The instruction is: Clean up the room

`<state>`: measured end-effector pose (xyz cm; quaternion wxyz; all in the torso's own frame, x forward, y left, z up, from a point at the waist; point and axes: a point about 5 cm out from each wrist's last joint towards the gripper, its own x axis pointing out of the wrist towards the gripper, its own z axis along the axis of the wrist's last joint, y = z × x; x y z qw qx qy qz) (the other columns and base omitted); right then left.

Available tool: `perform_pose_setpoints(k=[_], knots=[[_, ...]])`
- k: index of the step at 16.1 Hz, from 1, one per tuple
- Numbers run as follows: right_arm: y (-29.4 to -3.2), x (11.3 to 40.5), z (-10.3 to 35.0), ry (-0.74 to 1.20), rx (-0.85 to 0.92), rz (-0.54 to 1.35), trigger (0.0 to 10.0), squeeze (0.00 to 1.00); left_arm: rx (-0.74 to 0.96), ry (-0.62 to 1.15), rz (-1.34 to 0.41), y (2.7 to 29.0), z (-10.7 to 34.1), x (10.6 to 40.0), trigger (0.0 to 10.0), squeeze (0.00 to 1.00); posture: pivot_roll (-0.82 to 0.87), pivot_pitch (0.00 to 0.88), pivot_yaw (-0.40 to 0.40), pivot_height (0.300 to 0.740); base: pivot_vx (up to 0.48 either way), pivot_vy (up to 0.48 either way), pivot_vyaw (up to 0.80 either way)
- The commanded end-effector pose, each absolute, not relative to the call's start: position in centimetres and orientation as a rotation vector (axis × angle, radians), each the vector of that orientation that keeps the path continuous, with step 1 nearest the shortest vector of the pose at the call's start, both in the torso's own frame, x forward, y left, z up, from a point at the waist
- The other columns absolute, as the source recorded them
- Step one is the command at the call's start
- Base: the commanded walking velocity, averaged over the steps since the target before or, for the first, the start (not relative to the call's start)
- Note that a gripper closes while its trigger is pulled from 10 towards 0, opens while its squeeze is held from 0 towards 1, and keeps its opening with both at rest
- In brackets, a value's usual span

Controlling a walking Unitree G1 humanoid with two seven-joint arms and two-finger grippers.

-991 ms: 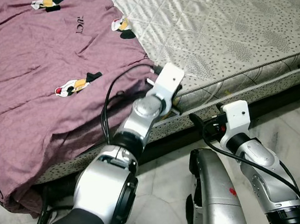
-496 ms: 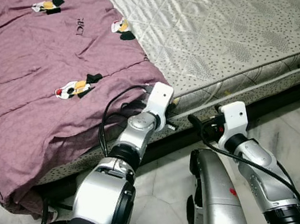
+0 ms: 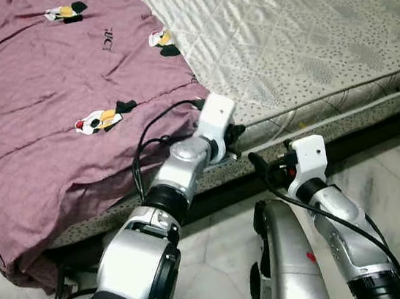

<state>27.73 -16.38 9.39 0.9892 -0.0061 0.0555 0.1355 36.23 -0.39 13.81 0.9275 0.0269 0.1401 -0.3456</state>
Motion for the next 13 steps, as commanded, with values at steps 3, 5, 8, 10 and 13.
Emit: perform_pose_setpoints(k=[3,5,8,10,13], knots=[[-16.6,27.7,9.2,0.12,-0.015,0.27,10.0,0.0,0.035,0.349,-0.994,-7.0,12.5,31.0,10.0,1.0,-0.1,0.114,-0.03,0.495,0.0,0.0,0.0],[-16.6,27.8,9.1,0.122,-0.015,0.275,10.0,0.0,0.195,0.371,-1.03,-5.7,10.9,30.4,10.0,1.0,-0.09,0.114,-0.035,0.495,0.0,0.0,0.0],[-16.6,27.8,9.1,0.127,-0.017,0.284,10.0,0.0,0.254,0.348,-1.091,-5.4,11.2,29.6,10.0,1.0,-0.09,0.116,-0.042,0.495,0.0,0.0,0.0],[-16.6,27.8,9.0,0.129,-0.019,0.287,10.0,0.0,0.317,0.299,-1.075,-5.1,11.7,29.5,10.0,1.0,-0.09,0.115,-0.042,0.495,0.0,0.0,0.0],[-16.6,27.8,9.0,0.128,-0.023,0.294,10.0,0.0,0.218,0.274,-0.993,-4.6,12.7,29.5,10.0,1.0,-0.09,0.114,-0.041,0.495,0.0,0.0,0.0]])
